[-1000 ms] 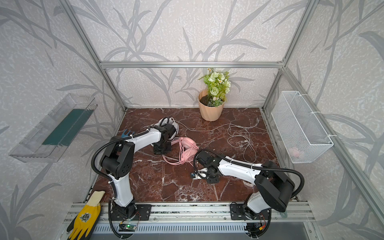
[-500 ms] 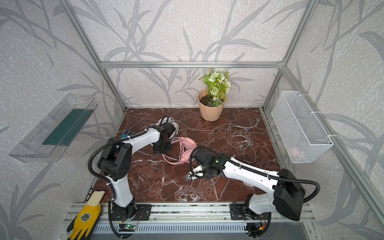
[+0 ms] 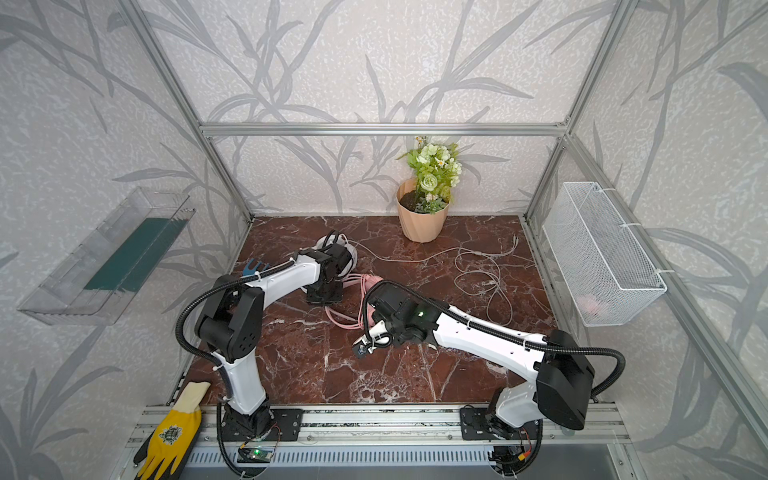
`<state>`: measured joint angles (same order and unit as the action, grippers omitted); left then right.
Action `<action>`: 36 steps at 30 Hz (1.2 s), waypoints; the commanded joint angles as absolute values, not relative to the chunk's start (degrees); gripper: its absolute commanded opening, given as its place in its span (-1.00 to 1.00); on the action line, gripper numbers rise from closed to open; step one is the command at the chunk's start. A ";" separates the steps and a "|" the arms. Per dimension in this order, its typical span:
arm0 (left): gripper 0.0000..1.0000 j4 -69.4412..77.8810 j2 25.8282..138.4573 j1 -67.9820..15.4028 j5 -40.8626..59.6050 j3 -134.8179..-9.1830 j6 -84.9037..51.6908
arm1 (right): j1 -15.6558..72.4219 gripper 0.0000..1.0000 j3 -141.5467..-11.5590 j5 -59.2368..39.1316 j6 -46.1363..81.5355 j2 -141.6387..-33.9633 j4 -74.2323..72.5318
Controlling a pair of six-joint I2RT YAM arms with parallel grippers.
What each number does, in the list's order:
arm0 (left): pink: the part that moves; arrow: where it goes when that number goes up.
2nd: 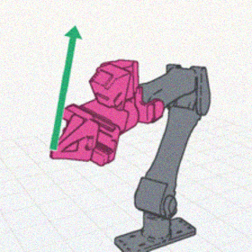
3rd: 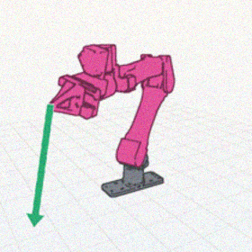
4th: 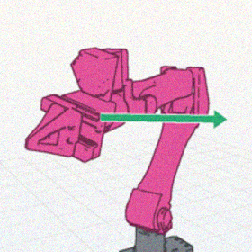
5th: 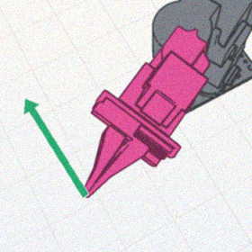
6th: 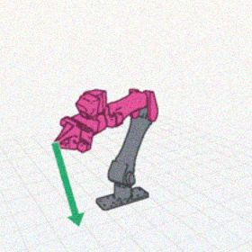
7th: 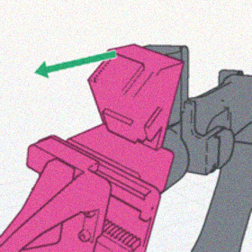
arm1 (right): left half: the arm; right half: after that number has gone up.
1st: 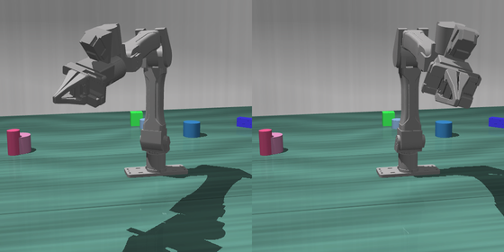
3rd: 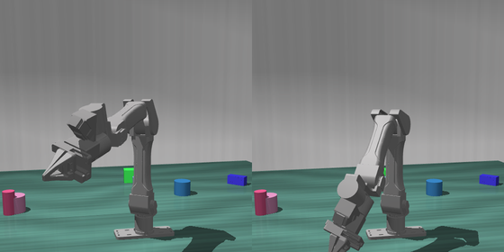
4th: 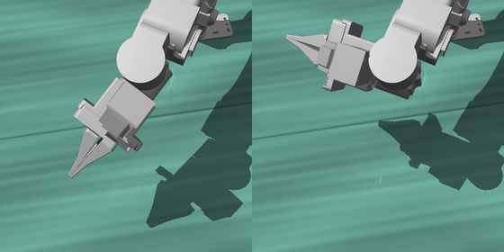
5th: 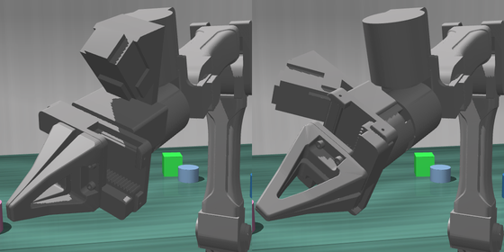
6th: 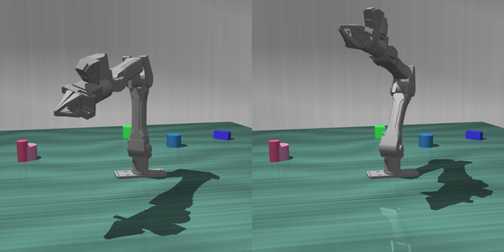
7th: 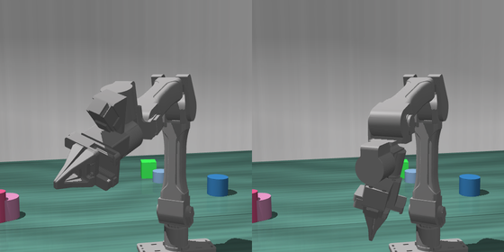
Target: Wrap the headphones
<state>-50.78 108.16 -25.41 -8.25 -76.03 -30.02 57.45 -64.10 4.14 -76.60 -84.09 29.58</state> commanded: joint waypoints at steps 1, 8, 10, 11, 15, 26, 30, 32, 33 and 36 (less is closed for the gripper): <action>-1.00 -51.20 105.89 -25.73 -8.38 -77.79 -28.07 | 57.83 -1.00 -67.72 0.70 -89.72 -87.09 28.98; -1.00 -50.04 103.78 -25.71 -5.92 -75.82 -26.37 | 56.48 -1.00 -70.82 -4.55 -91.92 -94.15 25.49; -1.00 -49.88 103.43 -25.69 -5.33 -75.29 -25.77 | 55.83 -1.00 -71.42 -6.57 -92.31 -95.60 24.62; -1.00 -50.05 103.35 -25.75 -5.13 -75.14 -25.51 | 55.56 -1.00 -71.90 -7.32 -92.63 -96.50 24.19; -1.00 -50.36 102.76 -25.70 -4.35 -73.99 -24.75 | 54.53 -1.00 -74.40 -10.00 -93.77 -100.65 23.16; -1.00 -51.59 101.02 -25.58 -4.32 -69.99 -24.23 | 52.67 -1.00 -76.38 -14.09 -94.25 -105.14 20.26; -1.00 -51.68 100.86 -25.58 -4.13 -69.01 -24.33 | 52.23 -1.00 -76.37 -15.44 -93.86 -106.70 18.64; -1.00 -51.79 100.69 -25.44 -3.96 -68.49 -24.35 | 51.88 -1.00 -76.77 -16.35 -93.40 -107.39 18.03; -1.00 -51.83 100.64 -25.33 -4.02 -68.17 -24.40 | 51.78 -1.00 -77.19 -16.86 -93.18 -107.78 18.08; -1.00 -51.89 100.13 -24.80 -4.47 -67.25 -25.01 | 51.36 -1.00 -78.77 -17.42 -93.15 -109.23 19.08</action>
<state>-50.50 102.98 -25.30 -4.34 -68.16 -25.06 51.90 -76.44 -15.29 -93.51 -107.90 19.09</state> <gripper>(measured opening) 0.048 0.107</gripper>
